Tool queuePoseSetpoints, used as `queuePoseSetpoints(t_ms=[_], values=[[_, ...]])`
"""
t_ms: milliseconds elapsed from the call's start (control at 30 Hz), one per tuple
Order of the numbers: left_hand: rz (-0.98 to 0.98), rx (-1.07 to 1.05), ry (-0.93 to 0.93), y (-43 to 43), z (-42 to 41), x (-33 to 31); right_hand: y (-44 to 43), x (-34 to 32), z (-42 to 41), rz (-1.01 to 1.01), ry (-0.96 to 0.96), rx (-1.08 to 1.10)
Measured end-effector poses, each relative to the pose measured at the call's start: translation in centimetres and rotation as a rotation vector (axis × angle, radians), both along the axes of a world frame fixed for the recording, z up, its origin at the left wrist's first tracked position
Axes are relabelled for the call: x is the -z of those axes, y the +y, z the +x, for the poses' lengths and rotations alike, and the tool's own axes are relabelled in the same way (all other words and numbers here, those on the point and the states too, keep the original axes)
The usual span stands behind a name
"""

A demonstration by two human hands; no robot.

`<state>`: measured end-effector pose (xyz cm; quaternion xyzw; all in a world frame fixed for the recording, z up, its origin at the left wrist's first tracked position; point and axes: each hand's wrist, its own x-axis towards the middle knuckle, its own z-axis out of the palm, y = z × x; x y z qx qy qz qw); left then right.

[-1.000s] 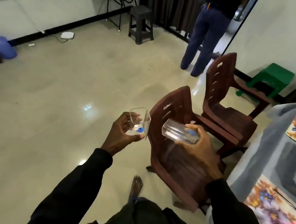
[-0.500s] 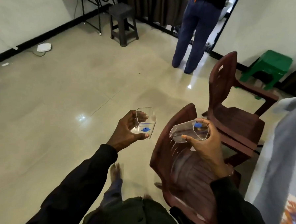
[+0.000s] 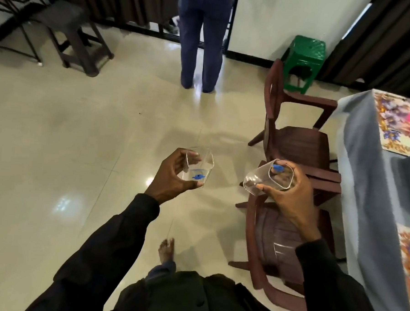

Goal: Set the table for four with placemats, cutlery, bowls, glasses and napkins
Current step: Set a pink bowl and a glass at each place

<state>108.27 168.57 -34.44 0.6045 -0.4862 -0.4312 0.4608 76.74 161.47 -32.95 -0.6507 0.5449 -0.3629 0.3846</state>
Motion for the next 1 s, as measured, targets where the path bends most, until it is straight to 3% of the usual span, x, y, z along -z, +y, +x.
queuePoseSetpoints(t_ms=[467,1000], values=[[0.02,0.171,0.04,-15.2,10.5,0.2,-8.8,-2.2,10.2,0.003,0.009,0.132],[-0.014,0.429,0.013,-46.1,7.2,-2.3,-31.3,-3.8,7.0,-0.099,0.085,0.454]])
